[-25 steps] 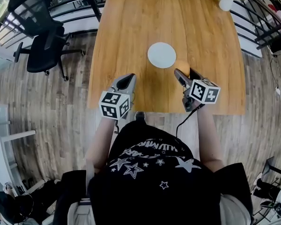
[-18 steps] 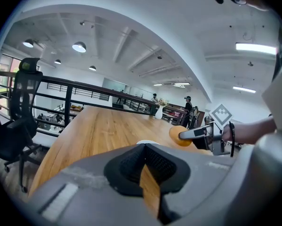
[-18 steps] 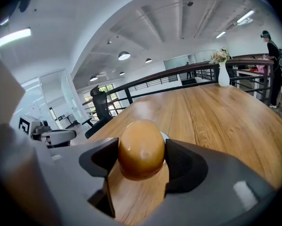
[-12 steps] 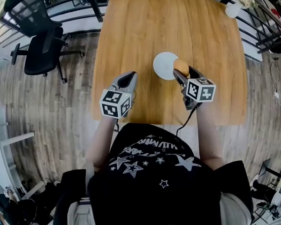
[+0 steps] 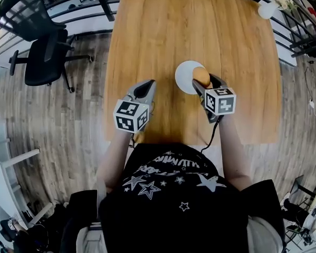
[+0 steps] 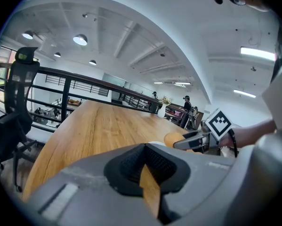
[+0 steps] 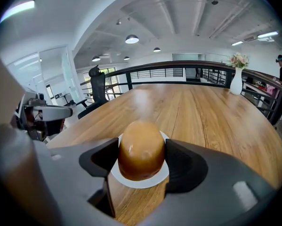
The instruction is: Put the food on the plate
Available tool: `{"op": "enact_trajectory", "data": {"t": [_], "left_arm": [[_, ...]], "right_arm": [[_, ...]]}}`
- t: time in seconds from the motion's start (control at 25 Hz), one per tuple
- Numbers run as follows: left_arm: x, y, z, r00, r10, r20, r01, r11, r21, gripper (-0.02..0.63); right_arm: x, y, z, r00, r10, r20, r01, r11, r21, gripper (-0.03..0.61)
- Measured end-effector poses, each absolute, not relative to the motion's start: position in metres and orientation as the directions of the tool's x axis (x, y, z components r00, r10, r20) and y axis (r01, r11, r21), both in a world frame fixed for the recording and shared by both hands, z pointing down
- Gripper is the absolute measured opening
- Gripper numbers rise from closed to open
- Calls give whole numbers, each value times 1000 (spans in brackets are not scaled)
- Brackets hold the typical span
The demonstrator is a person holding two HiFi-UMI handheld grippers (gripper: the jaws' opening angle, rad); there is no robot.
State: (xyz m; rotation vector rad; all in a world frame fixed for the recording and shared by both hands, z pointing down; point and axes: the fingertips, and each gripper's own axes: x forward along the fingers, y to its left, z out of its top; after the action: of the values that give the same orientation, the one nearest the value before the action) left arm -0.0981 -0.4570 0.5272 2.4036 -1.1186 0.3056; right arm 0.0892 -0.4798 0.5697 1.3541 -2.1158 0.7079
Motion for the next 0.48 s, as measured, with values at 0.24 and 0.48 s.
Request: {"op": "enact_trajectory", "data": {"t": [0.24,0.48], "left_arm": [[-97,-460,541,648,-645,406,-762,-550,341,2],[-99,-467,548,645,-644,412,-764,-537,357,2]], "right_arm": [[83,-487,586,-337,-632,698,-921,375,-105,314],[79,-493,596,-321,-618,718,-917,394,-71,314]]}}
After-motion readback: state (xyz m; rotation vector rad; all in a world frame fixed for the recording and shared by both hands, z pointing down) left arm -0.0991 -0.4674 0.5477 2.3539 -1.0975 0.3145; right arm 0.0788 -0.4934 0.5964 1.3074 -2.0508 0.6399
